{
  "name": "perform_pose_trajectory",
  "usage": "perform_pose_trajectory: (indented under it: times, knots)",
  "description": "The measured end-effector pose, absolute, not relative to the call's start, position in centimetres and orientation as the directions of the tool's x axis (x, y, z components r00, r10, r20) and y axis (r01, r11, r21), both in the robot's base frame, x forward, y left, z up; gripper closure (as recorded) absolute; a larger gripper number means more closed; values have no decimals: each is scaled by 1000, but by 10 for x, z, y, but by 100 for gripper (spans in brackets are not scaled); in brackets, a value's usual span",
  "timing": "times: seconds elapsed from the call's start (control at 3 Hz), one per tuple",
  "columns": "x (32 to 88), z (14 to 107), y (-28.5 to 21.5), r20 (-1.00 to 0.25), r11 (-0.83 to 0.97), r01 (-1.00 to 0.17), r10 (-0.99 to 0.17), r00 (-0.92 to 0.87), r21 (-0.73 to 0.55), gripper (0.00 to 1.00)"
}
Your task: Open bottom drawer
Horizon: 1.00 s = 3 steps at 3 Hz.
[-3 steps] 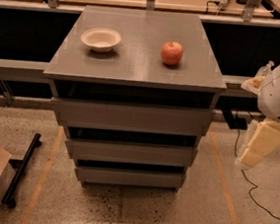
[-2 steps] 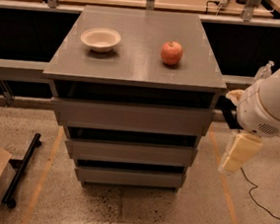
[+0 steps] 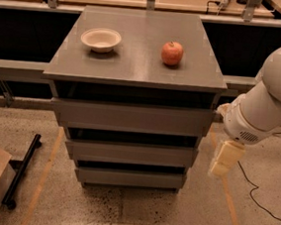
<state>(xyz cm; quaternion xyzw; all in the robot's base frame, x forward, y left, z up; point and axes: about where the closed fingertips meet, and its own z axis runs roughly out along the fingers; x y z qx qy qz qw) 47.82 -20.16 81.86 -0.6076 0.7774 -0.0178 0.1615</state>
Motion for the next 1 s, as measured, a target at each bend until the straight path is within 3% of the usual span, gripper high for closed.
perform_pose_trajectory:
  times: [1.0]
  knots:
    - [509,693,-166,-116,125,-977,-988,-105,-175,0]
